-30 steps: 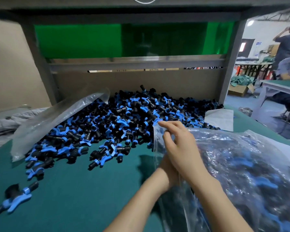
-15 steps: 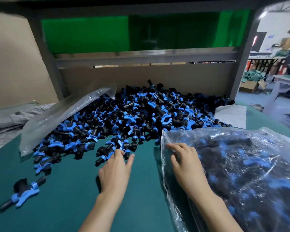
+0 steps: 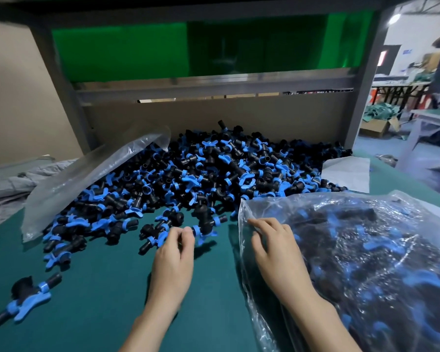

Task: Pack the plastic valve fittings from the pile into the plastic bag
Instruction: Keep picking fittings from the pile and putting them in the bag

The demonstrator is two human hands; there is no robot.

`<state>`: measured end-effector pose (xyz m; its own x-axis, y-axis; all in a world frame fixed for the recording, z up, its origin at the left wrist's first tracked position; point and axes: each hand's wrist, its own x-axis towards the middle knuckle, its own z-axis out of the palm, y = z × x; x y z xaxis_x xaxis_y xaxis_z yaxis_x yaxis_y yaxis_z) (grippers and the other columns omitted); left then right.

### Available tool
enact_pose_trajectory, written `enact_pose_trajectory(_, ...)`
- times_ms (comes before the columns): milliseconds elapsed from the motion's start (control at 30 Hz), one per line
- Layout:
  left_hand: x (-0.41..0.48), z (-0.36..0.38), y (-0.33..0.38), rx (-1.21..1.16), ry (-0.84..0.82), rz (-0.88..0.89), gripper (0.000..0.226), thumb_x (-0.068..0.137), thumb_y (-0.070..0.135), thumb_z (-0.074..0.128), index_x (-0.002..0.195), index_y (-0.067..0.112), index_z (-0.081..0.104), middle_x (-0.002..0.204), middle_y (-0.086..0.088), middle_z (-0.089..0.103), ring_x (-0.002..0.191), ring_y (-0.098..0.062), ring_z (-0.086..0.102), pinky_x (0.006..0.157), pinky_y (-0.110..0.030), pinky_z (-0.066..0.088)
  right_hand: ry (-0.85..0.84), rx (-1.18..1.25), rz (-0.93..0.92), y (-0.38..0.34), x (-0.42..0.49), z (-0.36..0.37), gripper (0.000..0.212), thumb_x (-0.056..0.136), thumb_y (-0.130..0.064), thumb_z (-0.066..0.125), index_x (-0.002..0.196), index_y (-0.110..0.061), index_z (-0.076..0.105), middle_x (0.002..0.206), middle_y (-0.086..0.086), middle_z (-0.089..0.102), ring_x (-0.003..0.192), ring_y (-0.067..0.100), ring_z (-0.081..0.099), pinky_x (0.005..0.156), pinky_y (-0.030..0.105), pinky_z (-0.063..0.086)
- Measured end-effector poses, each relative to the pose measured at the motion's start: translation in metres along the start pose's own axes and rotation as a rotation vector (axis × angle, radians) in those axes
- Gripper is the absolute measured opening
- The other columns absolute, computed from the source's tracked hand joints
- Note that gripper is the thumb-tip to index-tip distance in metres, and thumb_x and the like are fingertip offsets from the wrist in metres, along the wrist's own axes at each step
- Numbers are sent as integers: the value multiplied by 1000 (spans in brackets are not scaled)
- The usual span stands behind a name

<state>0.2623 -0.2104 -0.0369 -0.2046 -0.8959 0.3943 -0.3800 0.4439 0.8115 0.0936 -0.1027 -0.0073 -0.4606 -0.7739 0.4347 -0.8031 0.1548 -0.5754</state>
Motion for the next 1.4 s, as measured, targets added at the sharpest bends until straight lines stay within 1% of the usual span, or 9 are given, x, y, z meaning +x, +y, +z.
enact_pose_trajectory(100, -11, 6, 6, -104, -44, 6, 45, 91, 66, 28, 77, 28, 47, 68, 7, 60, 65, -10, 58, 62, -41, 47, 9, 20, -13, -2, 0, -1, 34, 101, -30, 44, 131, -25, 59, 121, -17, 54, 109, 8, 40, 94, 22, 36)
enact_pose_trajectory(300, -16, 5, 13, -213, -107, -12, 42, 93, 61, 31, 76, 28, 51, 66, 9, 59, 55, -6, 52, 54, -22, 45, 5, 69, -38, -6, -3, -3, 34, 101, -43, 39, 121, -31, 64, 115, -18, 50, 108, 6, 39, 97, 25, 37)
enact_pose_trajectory(400, -16, 3, 15, -280, -140, -52, 44, 90, 62, 33, 76, 25, 51, 64, 10, 57, 56, -8, 50, 54, -22, 45, -15, 60, -58, -6, -3, -4, 37, 99, -51, 36, 116, -34, 64, 115, -18, 46, 108, 4, 38, 96, 27, 38)
enact_pose_trajectory(600, -14, 0, 15, -351, -212, -88, 36, 98, 49, 41, 78, 22, 53, 66, 10, 58, 58, -11, 50, 53, -24, 42, -14, 38, -79, -4, -2, -3, 35, 100, -50, 36, 118, -34, 62, 117, -16, 46, 110, 7, 40, 98, 30, 39)
enact_pose_trajectory(767, -7, -1, 16, -425, -242, -119, 28, 100, 37, 48, 76, 29, 60, 68, 8, 61, 57, -11, 50, 49, -21, 41, -11, 7, -80, -3, -2, -1, 34, 99, -49, 37, 120, -33, 61, 117, -15, 46, 110, 7, 40, 98, 31, 39)
enact_pose_trajectory(1000, -7, 0, 16, -426, -279, -108, 17, 100, 31, 53, 88, 36, 63, 67, 12, 57, 55, -11, 53, 49, -20, 41, -21, 7, -99, -1, -3, 0, 25, 96, -50, 45, 111, -35, 58, 114, -16, 46, 105, 9, 41, 94, 34, 40)
enact_pose_trajectory(1233, -6, -1, 15, -420, -307, -96, 14, 98, 34, 54, 91, 41, 64, 69, 11, 61, 58, -8, 55, 50, -16, 43, -27, -4, -109, 1, -3, 2, 27, 93, -56, 44, 110, -37, 55, 113, -16, 45, 102, 10, 41, 93, 35, 42)
enact_pose_trajectory(1333, -5, -1, 12, -435, -324, -77, 10, 95, 44, 55, 94, 41, 64, 70, 9, 61, 58, -10, 55, 49, -19, 42, -29, -11, -112, 1, -3, 1, 26, 93, -56, 43, 109, -40, 56, 113, -17, 44, 101, 9, 40, 93, 35, 42)
enact_pose_trajectory(1400, -4, -2, 11, -439, -333, -63, 18, 89, 53, 54, 97, 40, 63, 71, 6, 63, 58, -11, 57, 49, -22, 42, -27, -17, -123, 0, -3, 0, 23, 94, -55, 44, 108, -43, 57, 113, -17, 43, 102, 9, 40, 93, 36, 42)
